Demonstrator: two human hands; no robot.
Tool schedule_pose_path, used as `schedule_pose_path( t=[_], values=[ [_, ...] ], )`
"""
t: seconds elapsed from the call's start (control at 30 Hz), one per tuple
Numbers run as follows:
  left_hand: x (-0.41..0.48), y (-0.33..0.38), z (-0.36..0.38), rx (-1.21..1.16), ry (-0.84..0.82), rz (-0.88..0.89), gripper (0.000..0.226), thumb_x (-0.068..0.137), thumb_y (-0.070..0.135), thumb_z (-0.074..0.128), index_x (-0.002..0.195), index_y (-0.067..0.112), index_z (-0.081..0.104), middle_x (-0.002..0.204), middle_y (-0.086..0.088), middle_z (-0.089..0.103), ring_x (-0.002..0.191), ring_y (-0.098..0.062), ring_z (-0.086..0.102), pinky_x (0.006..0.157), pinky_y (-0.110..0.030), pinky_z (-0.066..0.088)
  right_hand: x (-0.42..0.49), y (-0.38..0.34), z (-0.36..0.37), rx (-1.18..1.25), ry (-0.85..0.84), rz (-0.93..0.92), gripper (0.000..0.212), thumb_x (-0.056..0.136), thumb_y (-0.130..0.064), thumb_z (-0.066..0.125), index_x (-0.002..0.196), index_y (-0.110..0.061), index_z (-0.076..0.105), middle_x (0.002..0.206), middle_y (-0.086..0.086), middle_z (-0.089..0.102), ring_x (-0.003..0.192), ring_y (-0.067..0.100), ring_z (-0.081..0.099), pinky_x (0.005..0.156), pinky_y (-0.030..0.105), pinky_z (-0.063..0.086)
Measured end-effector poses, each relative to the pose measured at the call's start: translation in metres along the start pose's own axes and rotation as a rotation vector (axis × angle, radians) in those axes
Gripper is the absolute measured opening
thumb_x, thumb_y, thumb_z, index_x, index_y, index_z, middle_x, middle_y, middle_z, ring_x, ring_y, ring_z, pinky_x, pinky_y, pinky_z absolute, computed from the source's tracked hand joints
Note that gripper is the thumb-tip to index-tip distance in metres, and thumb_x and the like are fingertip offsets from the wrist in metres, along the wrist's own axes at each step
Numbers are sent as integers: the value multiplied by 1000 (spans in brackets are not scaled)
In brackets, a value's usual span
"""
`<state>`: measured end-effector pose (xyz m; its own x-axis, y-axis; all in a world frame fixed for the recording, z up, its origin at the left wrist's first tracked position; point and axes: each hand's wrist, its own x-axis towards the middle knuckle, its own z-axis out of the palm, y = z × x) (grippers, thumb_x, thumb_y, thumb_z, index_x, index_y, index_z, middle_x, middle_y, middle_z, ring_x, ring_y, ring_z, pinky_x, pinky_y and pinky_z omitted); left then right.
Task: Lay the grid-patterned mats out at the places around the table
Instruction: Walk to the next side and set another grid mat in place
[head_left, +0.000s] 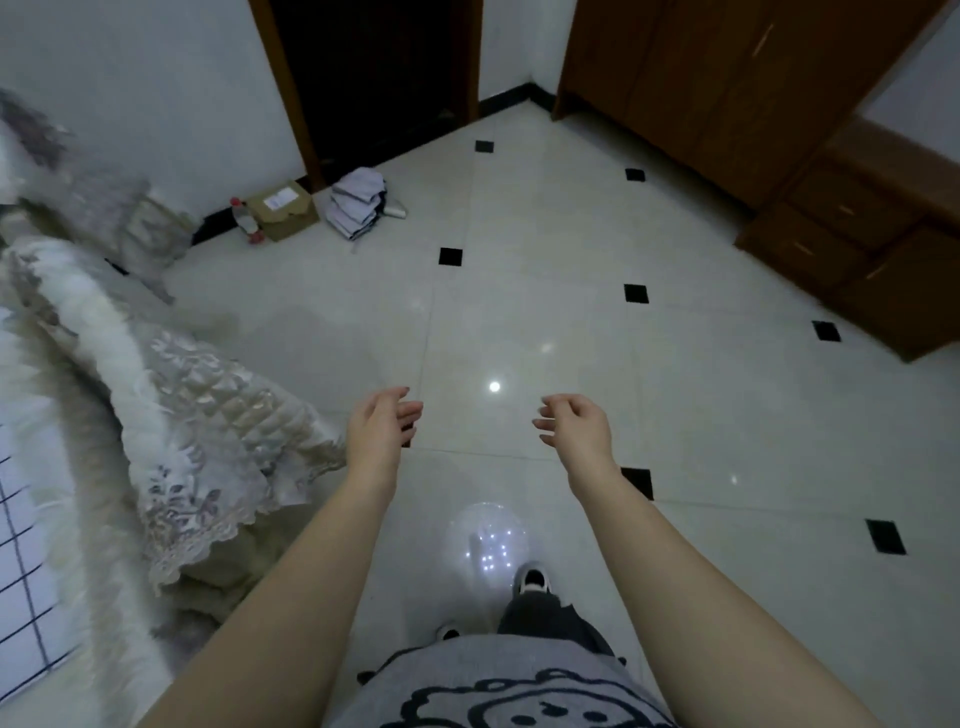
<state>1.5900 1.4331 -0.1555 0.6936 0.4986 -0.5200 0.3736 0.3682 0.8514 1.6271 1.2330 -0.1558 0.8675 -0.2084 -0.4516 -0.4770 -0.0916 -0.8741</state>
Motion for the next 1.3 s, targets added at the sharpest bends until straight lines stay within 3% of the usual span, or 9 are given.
schedule_pose_path(
  t=[0.4,0.6,1.03,1.3],
  values=[
    [155,87,50,-93,317,21,19,94,17,45,101,10,62,98,-18,68,96,-27,66,88,-38,52,198,-108,133,-178,-338,-47,20,92,-12,45,87,-13,64,89,6,65,77,19,66,74,33,52],
    [213,137,77,-136,435,50,22,95,15,44,102,7,63,96,-17,68,97,-29,66,92,-43,52,272,-175,184,-244,-444,-104,21,93,-13,44,95,-9,65,88,4,65,80,19,66,78,34,54],
    [337,199,47,-236,591,13,23,96,16,45,106,6,63,95,-16,68,97,-29,65,92,-43,50,344,-225,343,-347,-619,-81,21,95,-14,45,91,-10,65,86,5,64,78,18,65,81,37,54],
    [439,285,-3,-287,598,62,25,96,14,43,108,2,62,92,-18,66,92,-28,62,89,-41,49,371,-295,484,-393,-678,-187,21,96,-13,43,89,-9,63,83,5,63,75,18,63,85,43,53]
  ],
)
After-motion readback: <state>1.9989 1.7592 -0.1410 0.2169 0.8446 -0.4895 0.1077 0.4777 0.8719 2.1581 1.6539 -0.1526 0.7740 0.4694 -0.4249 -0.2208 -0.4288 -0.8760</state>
